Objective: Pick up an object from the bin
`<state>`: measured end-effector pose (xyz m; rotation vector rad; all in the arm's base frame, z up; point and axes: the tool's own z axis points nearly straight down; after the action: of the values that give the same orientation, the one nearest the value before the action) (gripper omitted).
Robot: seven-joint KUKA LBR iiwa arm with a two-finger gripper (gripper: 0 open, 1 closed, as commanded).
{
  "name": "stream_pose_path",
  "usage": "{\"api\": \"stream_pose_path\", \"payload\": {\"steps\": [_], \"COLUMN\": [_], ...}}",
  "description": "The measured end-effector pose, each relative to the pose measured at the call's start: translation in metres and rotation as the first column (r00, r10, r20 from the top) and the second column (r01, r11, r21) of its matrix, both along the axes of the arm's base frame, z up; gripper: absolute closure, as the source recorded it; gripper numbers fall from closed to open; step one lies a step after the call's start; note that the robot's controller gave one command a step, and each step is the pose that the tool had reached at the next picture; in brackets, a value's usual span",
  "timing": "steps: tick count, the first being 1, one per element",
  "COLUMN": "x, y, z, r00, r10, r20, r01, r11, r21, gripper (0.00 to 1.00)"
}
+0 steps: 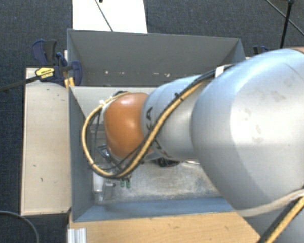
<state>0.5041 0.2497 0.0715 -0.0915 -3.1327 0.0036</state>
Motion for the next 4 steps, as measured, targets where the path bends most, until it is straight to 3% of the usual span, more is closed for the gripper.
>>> {"api": "stream_pose_path", "payload": {"steps": [1,2,3,4], "x": [-0.022,-0.024,-0.006,0.003], "y": [0.002,0.002,-0.014,0.005], "z": [0.000,-0.001,0.155,0.085], "r00": [0.976,0.977,0.969,1.000], "r10": [0.219,0.213,0.247,-0.004], "r20": [0.015,0.011,0.019,0.006], "r01": [-0.219,-0.213,-0.247,0.004], "r11": [0.976,0.977,0.969,1.000], "r21": [0.004,0.004,0.004,0.001], "gripper": [0.00,1.00,1.00,1.00]}}
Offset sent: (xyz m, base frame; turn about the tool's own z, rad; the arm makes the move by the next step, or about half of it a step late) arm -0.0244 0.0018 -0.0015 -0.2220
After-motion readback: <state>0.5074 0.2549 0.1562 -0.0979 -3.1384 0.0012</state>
